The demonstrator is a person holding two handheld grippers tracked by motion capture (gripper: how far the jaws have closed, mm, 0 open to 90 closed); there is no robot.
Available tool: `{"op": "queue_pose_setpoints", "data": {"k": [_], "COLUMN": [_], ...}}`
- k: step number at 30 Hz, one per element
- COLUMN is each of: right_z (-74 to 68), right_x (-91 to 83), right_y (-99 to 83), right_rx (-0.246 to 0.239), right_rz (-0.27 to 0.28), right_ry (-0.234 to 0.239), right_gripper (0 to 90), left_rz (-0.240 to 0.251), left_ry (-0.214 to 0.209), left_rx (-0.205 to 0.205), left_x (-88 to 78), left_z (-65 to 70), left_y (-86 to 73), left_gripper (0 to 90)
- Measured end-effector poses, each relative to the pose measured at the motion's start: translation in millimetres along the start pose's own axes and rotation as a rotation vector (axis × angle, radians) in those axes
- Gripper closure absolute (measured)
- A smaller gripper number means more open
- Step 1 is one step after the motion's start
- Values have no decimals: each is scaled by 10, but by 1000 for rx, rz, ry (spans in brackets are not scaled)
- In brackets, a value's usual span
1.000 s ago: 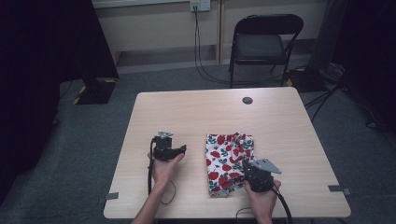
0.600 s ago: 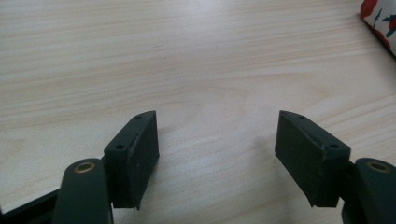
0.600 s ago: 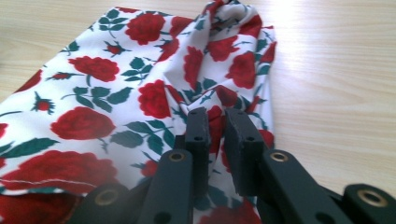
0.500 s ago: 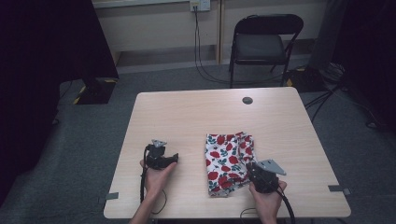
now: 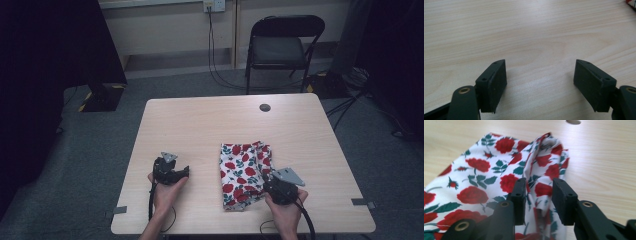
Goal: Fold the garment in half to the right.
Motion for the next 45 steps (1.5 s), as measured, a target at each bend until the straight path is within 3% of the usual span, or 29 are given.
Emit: {"op": "queue_pose_setpoints", "data": {"k": [2,6,9,16,20,24,27,31,34,37,45], "right_z": [-37,-57,-20,28,44,32,-56,-236,-398,-488,-565], "right_x": [88,180,183,171,165,66,-44,-88,-66,-29,18], "right_y": [-38,-121,-155,-188,-204,-128,-16,64,37,-50,-241], "right_rx": [-2,4,36,47,45,57,68,50,5,-17,-40], "right_rz": [-28,-56,-66,-80,-96,-61,-5,-3,-23,-44,-89], "right_ry": [12,13,5,-31,-66,-59,-14,93,141,153,152], "right_gripper": [656,808,886,872,764,563,408,280,235,214,176], "left_rz": [5,6,6,10,15,16,16,20,29,28,28], "left_ry": [-2,-2,-2,0,0,2,1,0,-2,-5,-6], "left_rx": [2,3,4,4,5,5,5,5,5,10,14], "left_x": [-1,-1,-1,5,5,7,7,7,8,8,8], "left_z": [0,-1,-1,-19,-30,-28,-30,-29,-30,-39,-45], "left_y": [-6,-8,-8,-7,-11,-10,-10,-16,-23,-24,-25], "left_gripper": [262,262,261,257,256,255,252,251,251,248,242]}}
Point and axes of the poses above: each handheld gripper's, and its own axes: x roughly forward along the jaws, y roughly out of its top, z roughly to its right, the point moved 2 cm from there along x, roughly forward along the jaws, and after that the axes turned 7 degrees about -y, right-handed, at the moved point
